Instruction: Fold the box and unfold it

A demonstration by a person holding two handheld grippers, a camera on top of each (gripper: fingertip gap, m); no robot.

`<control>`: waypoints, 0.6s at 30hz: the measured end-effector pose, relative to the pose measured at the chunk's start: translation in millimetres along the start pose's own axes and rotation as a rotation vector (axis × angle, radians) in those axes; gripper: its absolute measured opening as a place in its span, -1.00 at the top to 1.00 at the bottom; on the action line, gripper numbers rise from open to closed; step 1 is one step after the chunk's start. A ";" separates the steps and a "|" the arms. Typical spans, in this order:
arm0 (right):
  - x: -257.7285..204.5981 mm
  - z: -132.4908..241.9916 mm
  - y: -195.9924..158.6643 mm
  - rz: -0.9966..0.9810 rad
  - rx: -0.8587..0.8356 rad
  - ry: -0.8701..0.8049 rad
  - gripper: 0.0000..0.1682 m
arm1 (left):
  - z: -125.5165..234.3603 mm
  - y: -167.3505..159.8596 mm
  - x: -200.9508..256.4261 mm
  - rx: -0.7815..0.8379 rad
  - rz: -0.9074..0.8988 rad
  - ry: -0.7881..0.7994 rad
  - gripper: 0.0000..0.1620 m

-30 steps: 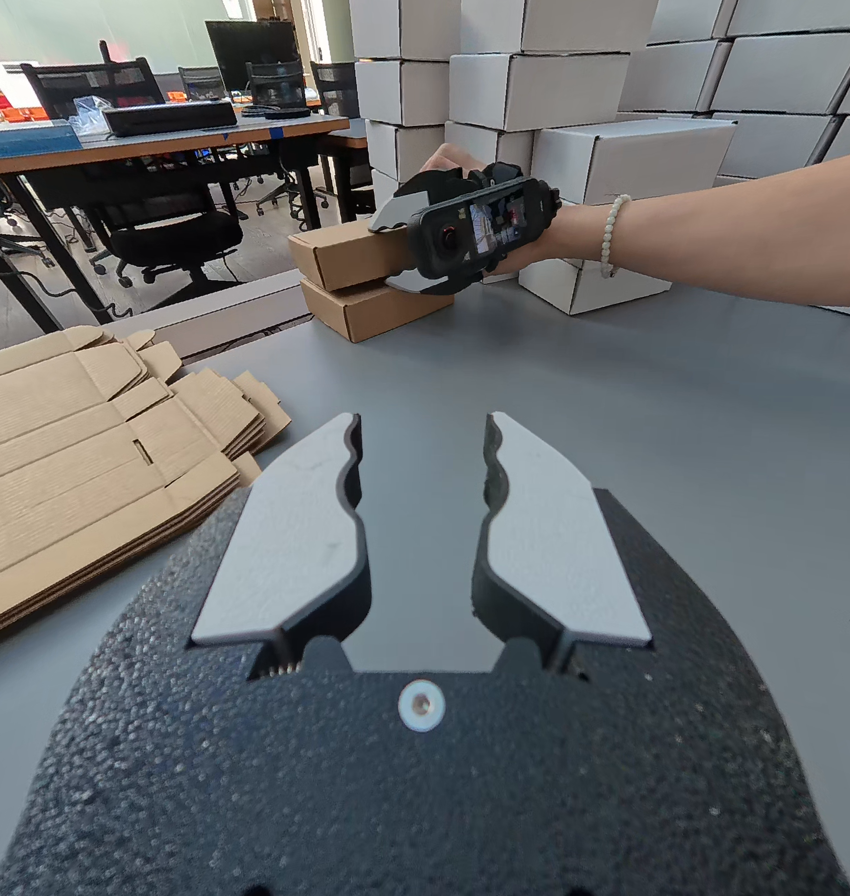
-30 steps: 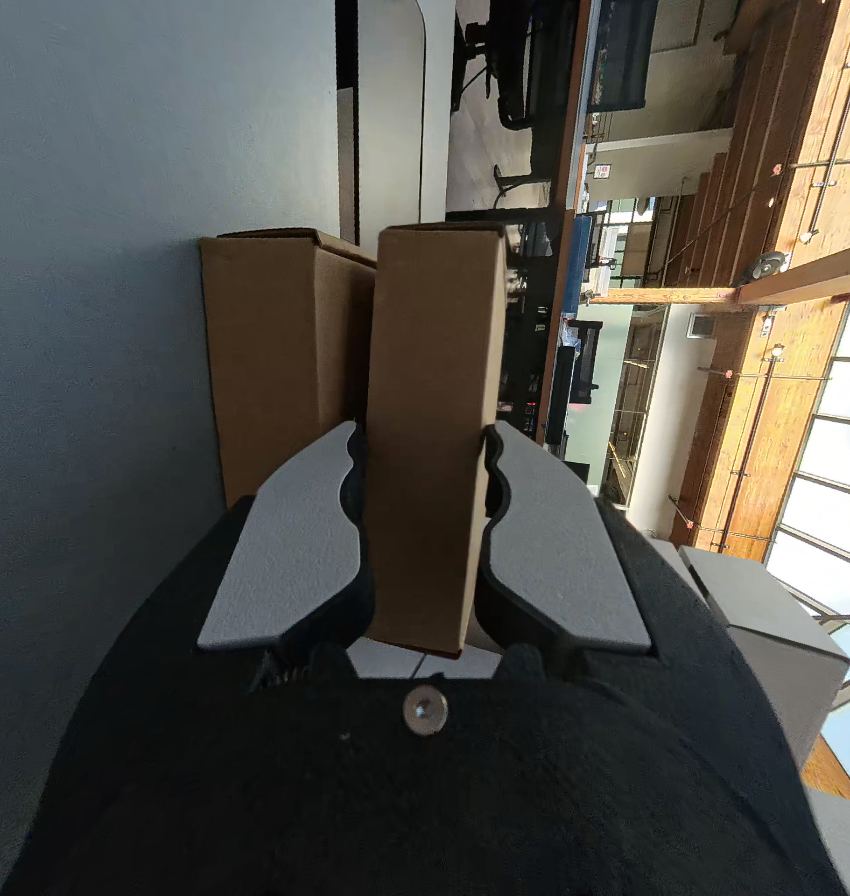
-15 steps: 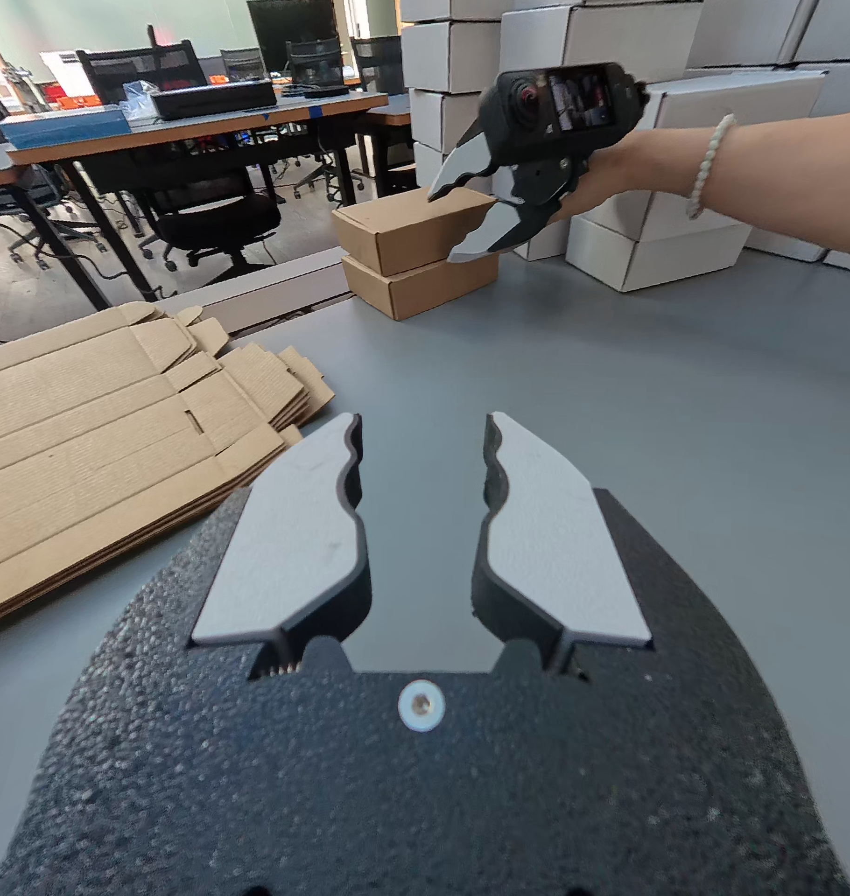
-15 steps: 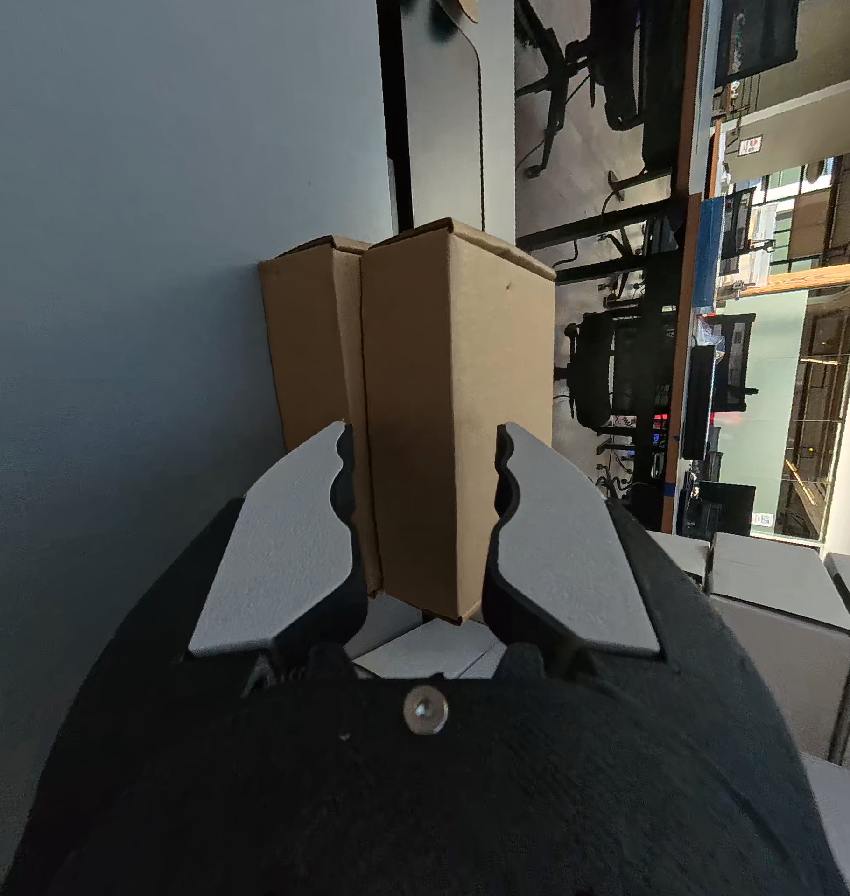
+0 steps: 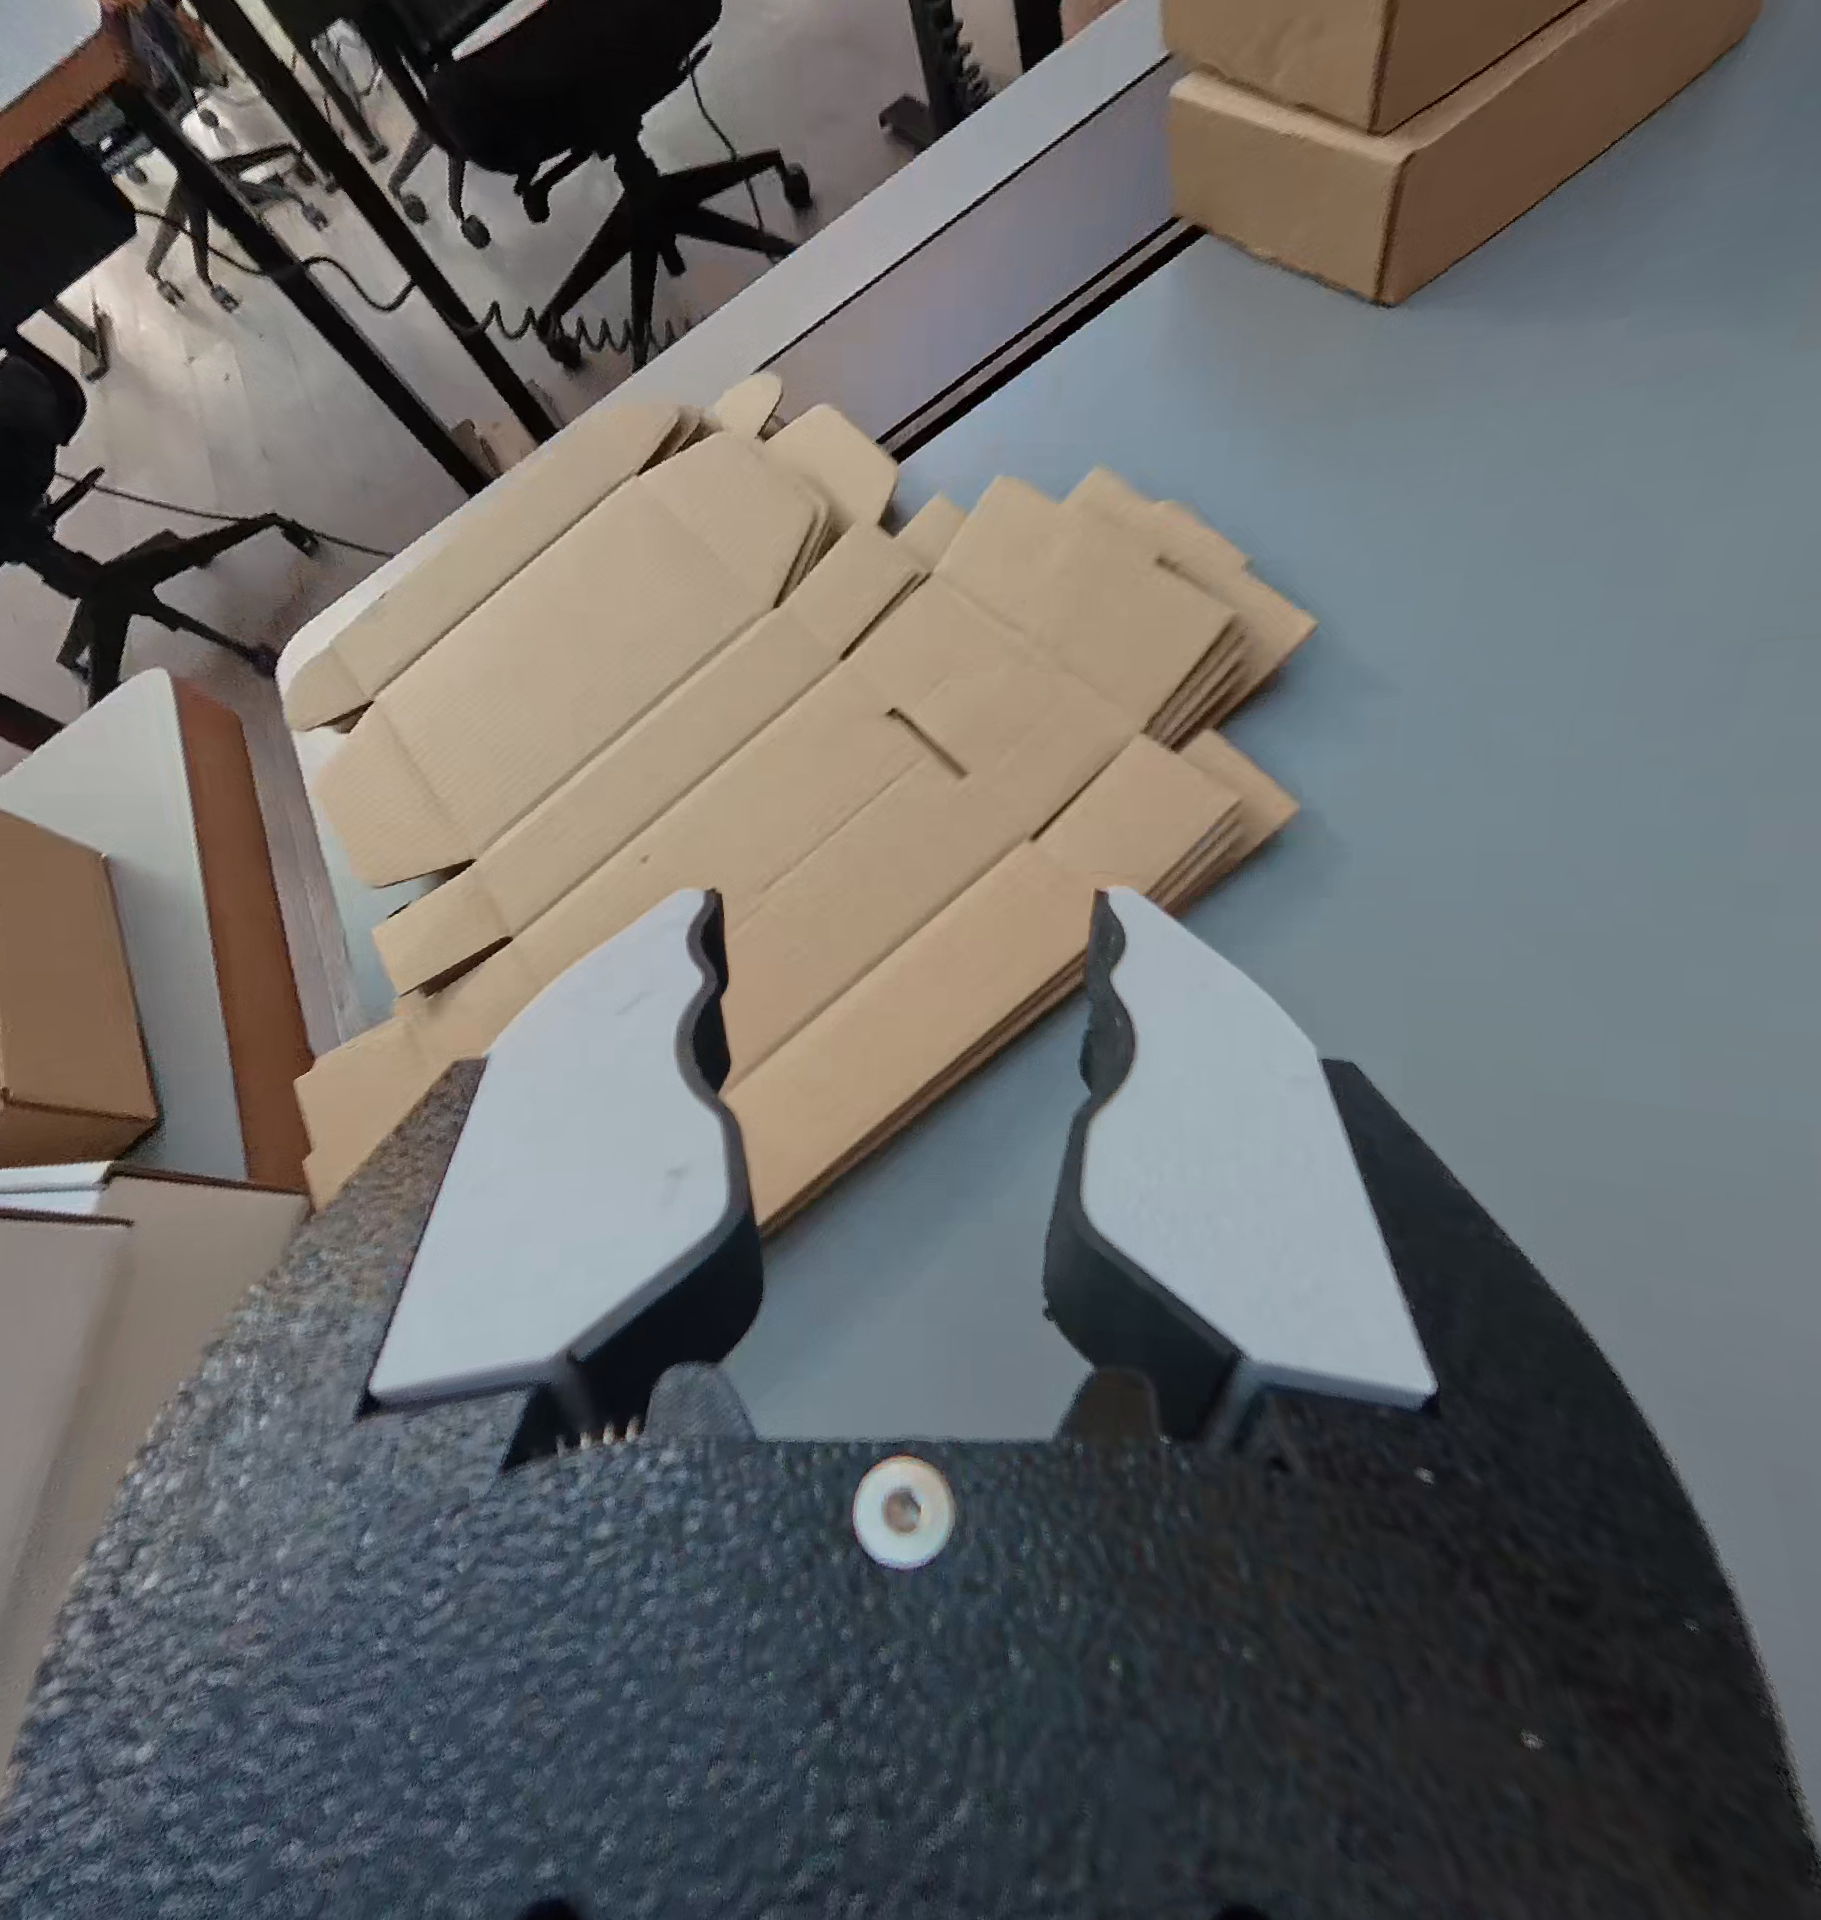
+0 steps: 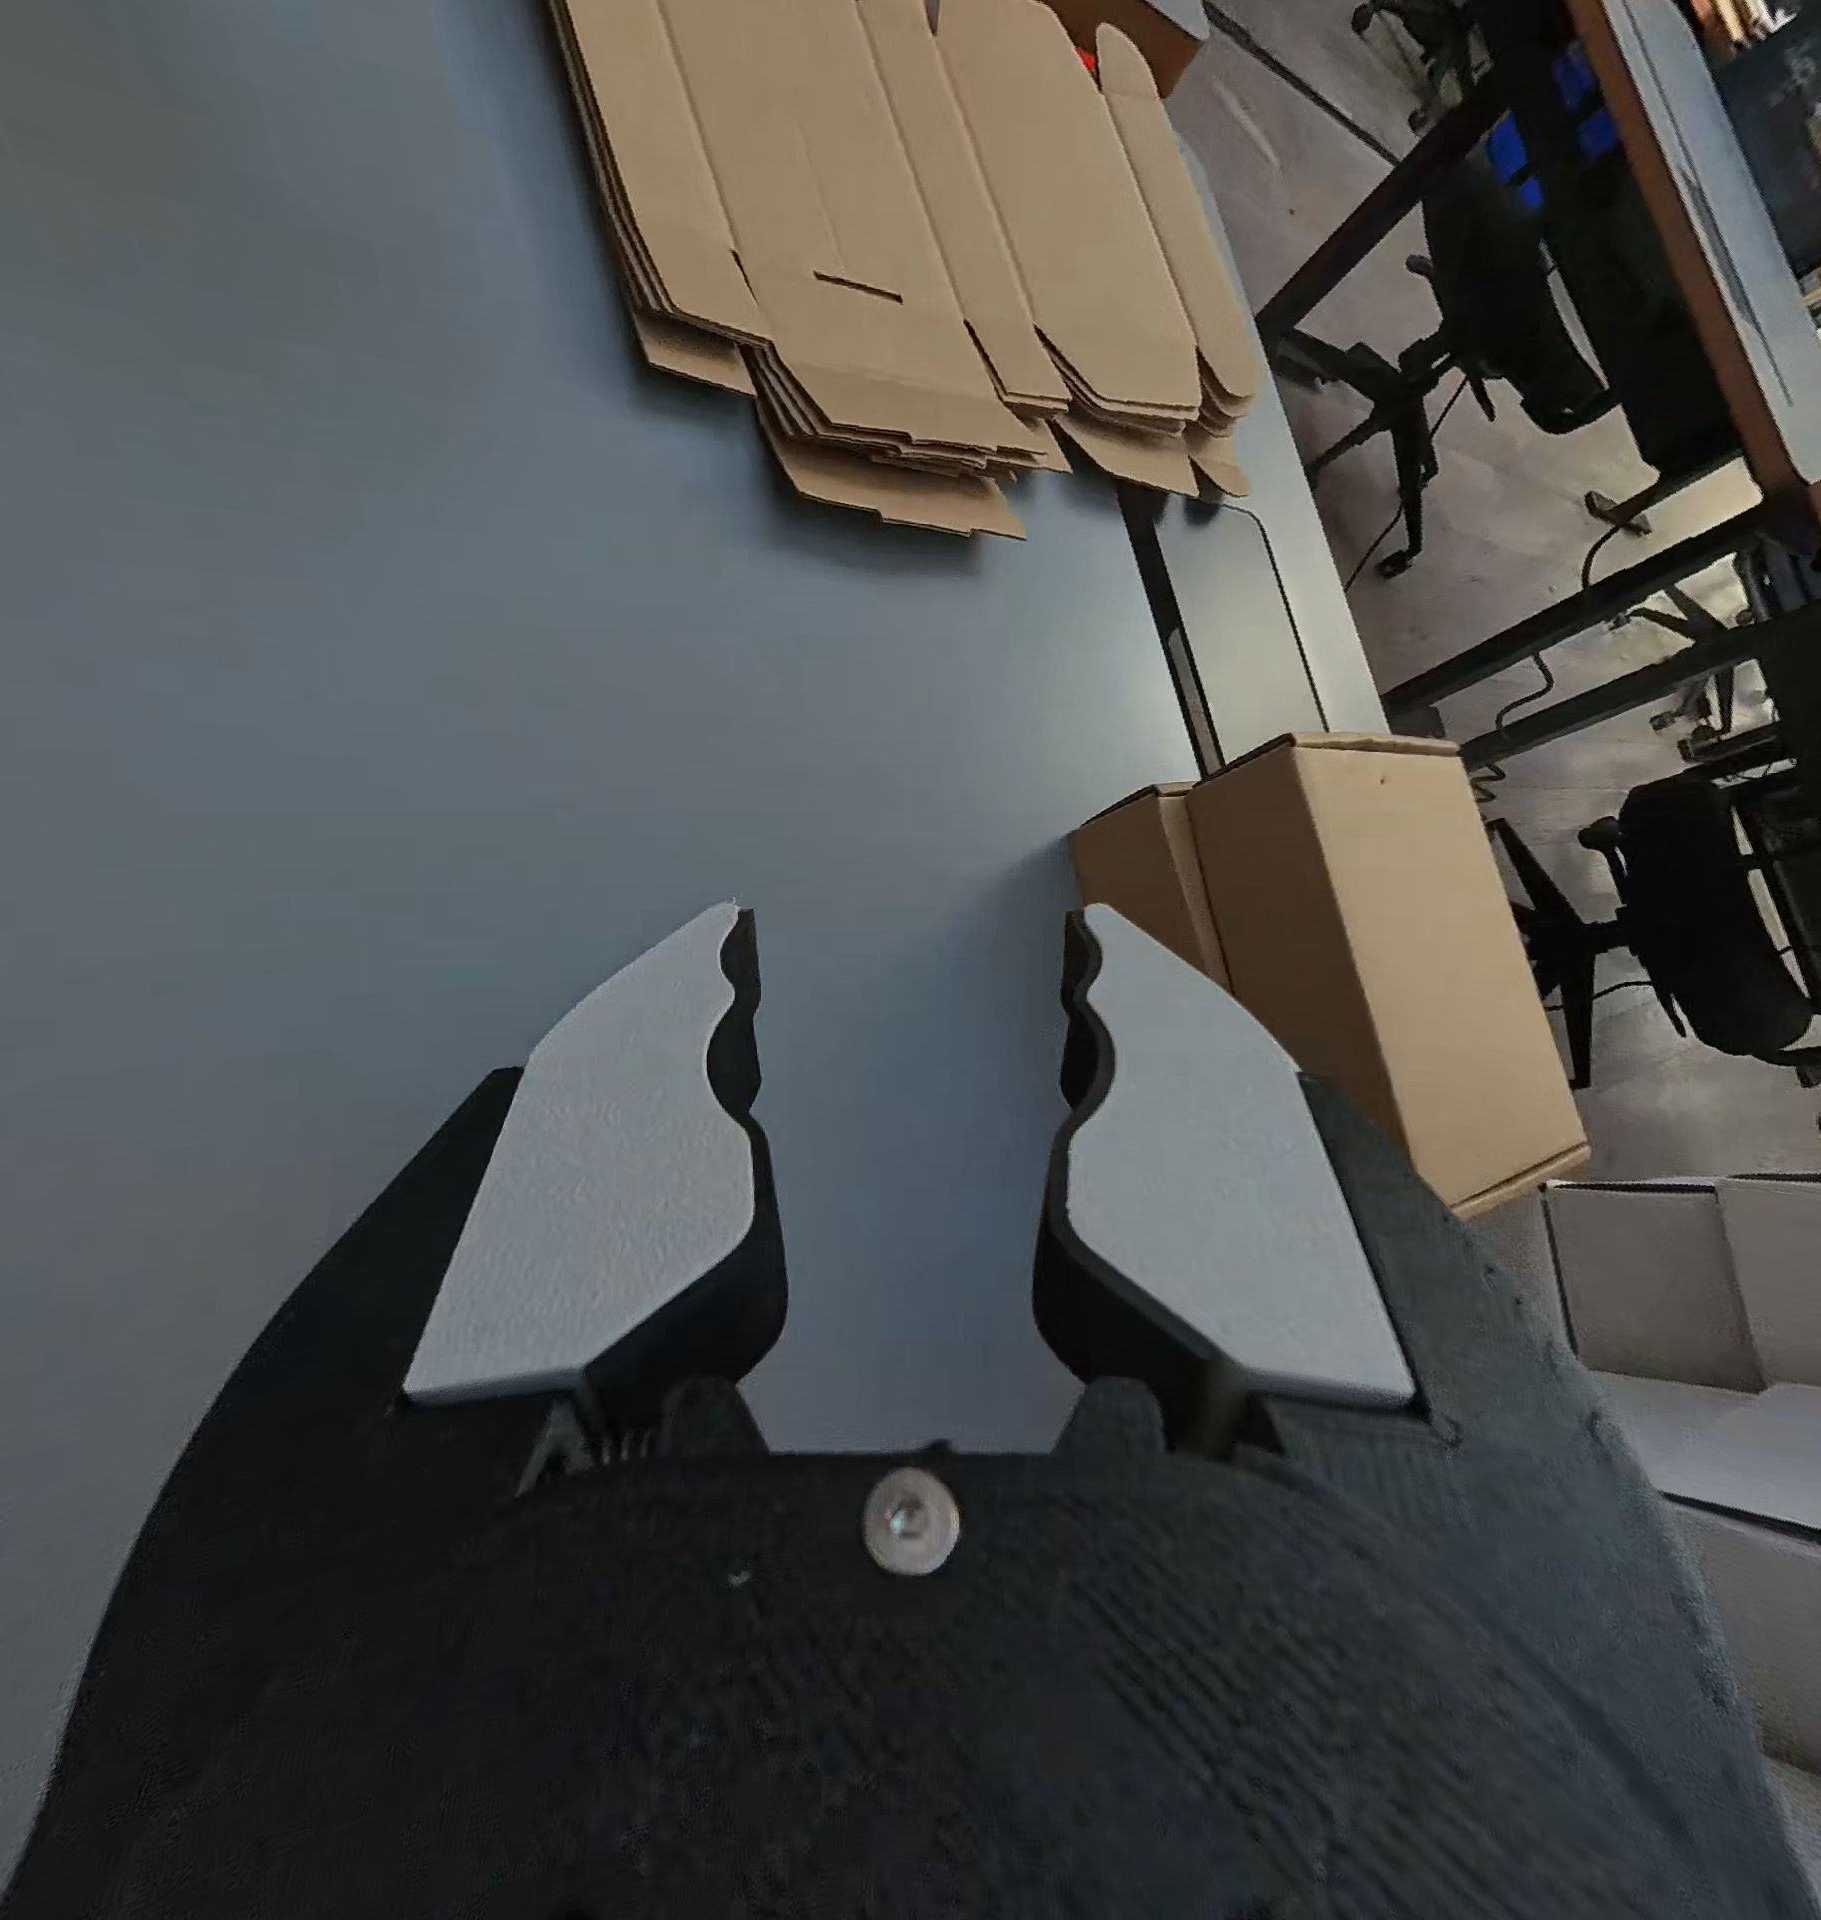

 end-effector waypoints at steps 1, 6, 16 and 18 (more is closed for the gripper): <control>-7.2 5.2 -2.9 -0.016 0.000 0.007 0.34 | -4.2 -6.1 -21.5 -0.055 0.012 0.027 0.17; -31.1 16.5 -19.4 -0.083 -0.051 0.027 0.37 | -30.0 -49.7 -88.2 -0.312 0.123 0.086 0.27; -45.4 -9.5 -22.5 -0.220 -0.073 0.096 0.39 | -47.4 -72.8 -70.9 -0.488 0.123 0.091 1.00; -44.4 -23.3 -16.6 -0.224 -0.069 0.089 0.40 | -49.0 -69.8 -67.2 -0.538 0.168 0.132 1.00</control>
Point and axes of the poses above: each gripper's, where its closed fingertips meet, z back along the fingers, y out of its top, x = y × z across the jaws, the point moved 7 cm from there along z, back along the fingers, and after that the axes turned 8 degrees about x, right-handed, at the moved point
